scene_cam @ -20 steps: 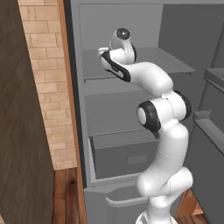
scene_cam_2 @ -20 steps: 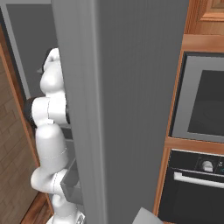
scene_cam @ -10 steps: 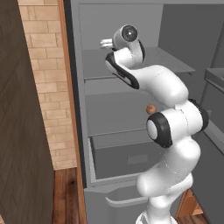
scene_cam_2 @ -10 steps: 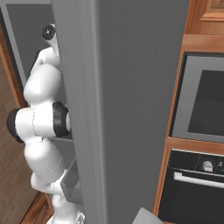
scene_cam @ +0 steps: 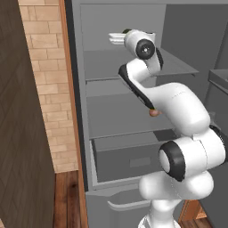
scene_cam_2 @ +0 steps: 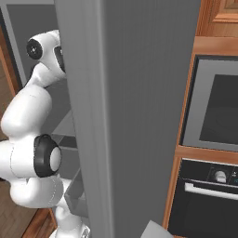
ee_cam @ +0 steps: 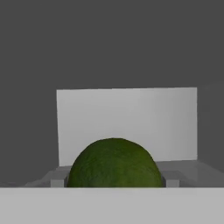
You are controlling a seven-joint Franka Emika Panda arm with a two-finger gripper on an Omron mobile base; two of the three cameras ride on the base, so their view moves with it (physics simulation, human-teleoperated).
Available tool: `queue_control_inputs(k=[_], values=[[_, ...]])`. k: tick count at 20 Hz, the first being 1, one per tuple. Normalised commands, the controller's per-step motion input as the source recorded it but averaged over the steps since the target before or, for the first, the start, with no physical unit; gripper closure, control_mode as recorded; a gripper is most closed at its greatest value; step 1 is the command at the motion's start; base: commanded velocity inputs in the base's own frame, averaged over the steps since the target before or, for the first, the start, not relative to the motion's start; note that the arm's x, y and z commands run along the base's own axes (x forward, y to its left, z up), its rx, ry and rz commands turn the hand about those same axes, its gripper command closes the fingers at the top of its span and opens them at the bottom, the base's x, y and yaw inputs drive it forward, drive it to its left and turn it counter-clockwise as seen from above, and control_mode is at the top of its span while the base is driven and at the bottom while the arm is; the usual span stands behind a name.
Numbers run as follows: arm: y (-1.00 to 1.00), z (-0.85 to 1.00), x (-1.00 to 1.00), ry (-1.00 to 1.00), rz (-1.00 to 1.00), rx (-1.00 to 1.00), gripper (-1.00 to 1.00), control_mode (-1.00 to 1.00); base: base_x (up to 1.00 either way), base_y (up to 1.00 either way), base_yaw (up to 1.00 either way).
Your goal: Place the mustard and mustard from the counter to the top shelf of the fridge. If the existing items in the fridge are on the top shelf, move them to other shelves.
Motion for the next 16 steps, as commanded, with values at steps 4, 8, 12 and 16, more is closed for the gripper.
queue_control_inputs(k=[4,8,12,16], values=[[-0.63,0.00,-1.00,-0.04,0.00,0.02,1.00,-1.00,0.00,0.00,0.00],[-0.54,0.00,-1.00,0.03,0.00,0.00,1.00,-1.00,0.00,0.00,0.00],[-0.48,0.00,-1.00,0.19,0.00,0.00,1.00,-1.00,0.00,0.00,0.00],[-0.37,0.00,-1.00,0.41,0.00,0.00,1.00,-1.00,0.00,0.00,0.00]])
